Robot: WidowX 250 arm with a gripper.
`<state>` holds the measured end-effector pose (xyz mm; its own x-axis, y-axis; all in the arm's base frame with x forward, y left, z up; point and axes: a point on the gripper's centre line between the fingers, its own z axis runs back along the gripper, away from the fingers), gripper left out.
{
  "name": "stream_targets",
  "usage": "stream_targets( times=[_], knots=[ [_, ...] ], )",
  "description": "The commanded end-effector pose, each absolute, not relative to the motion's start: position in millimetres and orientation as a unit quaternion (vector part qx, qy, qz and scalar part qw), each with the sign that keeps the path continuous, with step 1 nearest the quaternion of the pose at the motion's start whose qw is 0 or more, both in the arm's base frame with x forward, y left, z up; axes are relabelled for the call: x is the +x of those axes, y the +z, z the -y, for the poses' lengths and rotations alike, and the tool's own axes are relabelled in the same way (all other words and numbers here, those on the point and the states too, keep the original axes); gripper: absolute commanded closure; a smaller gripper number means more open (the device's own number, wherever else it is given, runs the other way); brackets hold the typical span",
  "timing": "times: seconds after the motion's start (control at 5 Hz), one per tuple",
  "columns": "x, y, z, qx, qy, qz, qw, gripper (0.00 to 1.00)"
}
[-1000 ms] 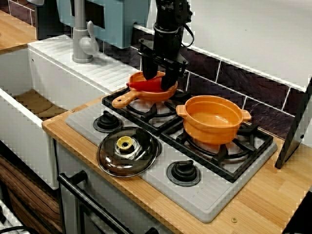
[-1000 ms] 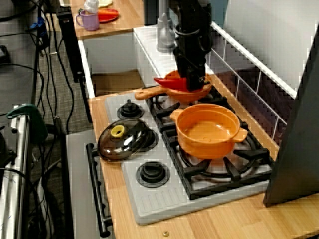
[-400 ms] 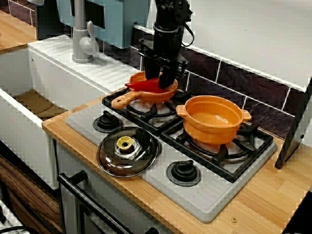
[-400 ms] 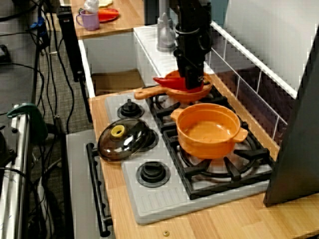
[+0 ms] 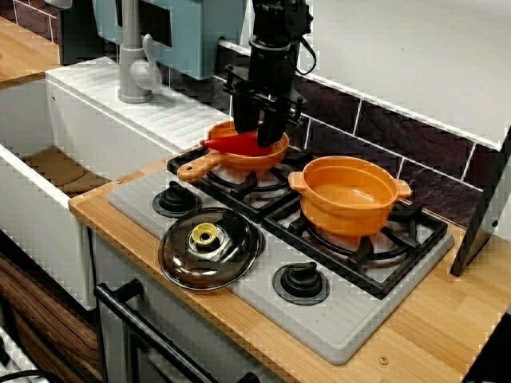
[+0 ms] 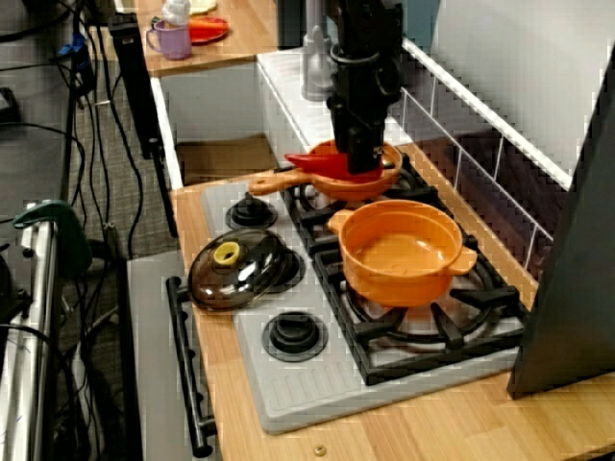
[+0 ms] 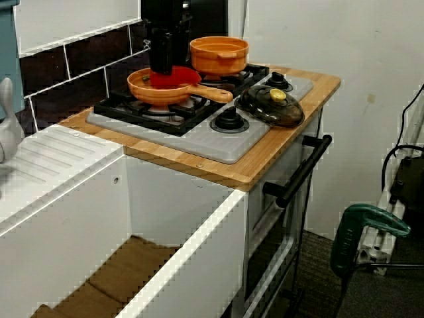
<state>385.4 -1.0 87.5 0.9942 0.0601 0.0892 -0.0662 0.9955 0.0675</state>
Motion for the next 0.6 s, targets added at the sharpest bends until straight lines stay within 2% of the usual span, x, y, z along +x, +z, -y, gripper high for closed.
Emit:
stream_targets(
  times=[0.0, 0.4],
  knots=[
    [381.4, 136.1, 12.3, 0.024, 0.024, 0.095, 0.995, 1.00],
    [375.0, 151.4, 17.7, 0.019, 0.021, 0.103, 0.994, 1.00]
  ],
)
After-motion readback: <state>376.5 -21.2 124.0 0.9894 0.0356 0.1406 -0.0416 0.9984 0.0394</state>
